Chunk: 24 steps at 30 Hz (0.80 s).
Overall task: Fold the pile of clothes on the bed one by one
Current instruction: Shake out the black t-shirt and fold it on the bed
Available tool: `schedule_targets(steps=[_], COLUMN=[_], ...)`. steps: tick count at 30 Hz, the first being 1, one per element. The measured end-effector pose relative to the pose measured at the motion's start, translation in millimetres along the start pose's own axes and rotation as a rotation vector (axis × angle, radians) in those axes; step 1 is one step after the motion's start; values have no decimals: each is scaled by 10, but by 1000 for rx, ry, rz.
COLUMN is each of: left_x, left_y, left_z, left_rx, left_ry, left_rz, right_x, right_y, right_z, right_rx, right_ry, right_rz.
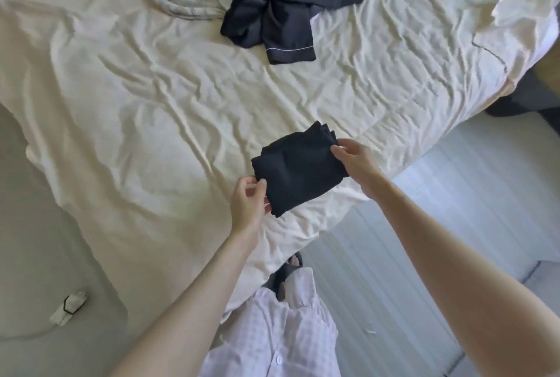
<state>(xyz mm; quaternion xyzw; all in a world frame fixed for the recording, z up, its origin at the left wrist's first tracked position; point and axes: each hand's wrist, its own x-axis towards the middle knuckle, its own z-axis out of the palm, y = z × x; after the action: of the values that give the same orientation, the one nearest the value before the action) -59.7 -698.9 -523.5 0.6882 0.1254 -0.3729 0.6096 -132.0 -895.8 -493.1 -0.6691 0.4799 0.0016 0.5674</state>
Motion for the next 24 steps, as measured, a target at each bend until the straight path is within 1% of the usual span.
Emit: schedule_targets(steps=[3,6,8,9,10,11,12,13,14,15,16,17,18,19,21,24], left_x=[313,602,722,749,751,728,694,660,630,622,626,636,657,686,699,535], left_y=[-68,-203,-288,-305,-314,-314,-306,-301,-299,-303,-302,-291,-273,-243,-118,193], left_z=[229,398,457,476,481,466,442,423,410,403,405,409,414,415,402,292], left_rx=[-14,-55,1,72,184,331,492,666,831,988,1136,1276,1395,1474,1557,1521], left_ry=[5,3,26,62,118,185,248,280,274,215,114,3,-99,-167,-238,-260], left_rz=[46,-6,-46,-18,68,218,413,608,770,870,875,799,680,577,481,484], right_x=[427,836,1015,1060,1066,1027,952,863,786,736,703,687,693,707,676,414], right_y=[9,152,267,312,348,381,406,436,483,539,580,602,590,537,356,25], right_z=[-63,-87,-53,-27,0,24,54,85,114,137,146,151,148,148,169,185], right_rx=[-1,1,-43,-89,-155,-244,-374,-530,-681,-827,-951,-1049,-1111,-1143,-1153,-1137], right_ry=[21,37,52,101,190,297,388,434,431,366,247,129,34,-29,-105,-142], right_rz=[-38,-5,67,90,67,-37,-217,-417,-590,-692,-682,-591,-477,-396,-349,-420])
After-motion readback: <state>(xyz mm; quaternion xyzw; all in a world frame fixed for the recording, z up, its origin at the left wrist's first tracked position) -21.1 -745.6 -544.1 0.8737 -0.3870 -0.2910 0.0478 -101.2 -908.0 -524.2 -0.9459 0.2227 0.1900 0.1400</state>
